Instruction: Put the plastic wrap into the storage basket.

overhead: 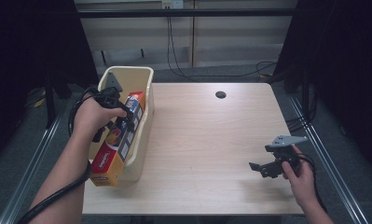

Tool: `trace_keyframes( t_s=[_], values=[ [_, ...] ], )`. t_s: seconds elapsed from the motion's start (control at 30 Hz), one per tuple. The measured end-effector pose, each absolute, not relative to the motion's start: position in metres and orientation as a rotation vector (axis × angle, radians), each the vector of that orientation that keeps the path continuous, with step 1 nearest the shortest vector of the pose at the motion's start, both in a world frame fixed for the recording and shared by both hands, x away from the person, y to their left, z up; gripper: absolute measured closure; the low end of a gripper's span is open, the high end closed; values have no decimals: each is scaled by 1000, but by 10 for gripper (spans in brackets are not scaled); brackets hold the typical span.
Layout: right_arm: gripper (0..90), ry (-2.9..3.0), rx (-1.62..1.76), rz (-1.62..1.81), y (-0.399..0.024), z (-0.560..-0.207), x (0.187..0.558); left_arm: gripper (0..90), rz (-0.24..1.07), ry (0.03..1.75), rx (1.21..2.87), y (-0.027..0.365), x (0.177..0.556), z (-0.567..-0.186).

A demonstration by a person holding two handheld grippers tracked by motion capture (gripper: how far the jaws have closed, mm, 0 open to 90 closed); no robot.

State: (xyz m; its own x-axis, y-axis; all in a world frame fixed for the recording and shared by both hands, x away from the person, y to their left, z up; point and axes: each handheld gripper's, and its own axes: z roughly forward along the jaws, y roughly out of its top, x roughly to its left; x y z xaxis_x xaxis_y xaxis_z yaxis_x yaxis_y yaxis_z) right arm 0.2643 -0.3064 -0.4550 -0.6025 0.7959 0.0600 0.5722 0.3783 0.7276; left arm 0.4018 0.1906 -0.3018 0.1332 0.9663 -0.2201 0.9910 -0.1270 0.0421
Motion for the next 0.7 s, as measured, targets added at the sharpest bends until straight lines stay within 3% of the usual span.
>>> trace_keyframes(
  t_s=[0.7],
  values=[
    [19, 2352, 1207, 1050, -305, -456, 265, 402, -229, 1953, 2229, 190, 403, -313]
  ],
)
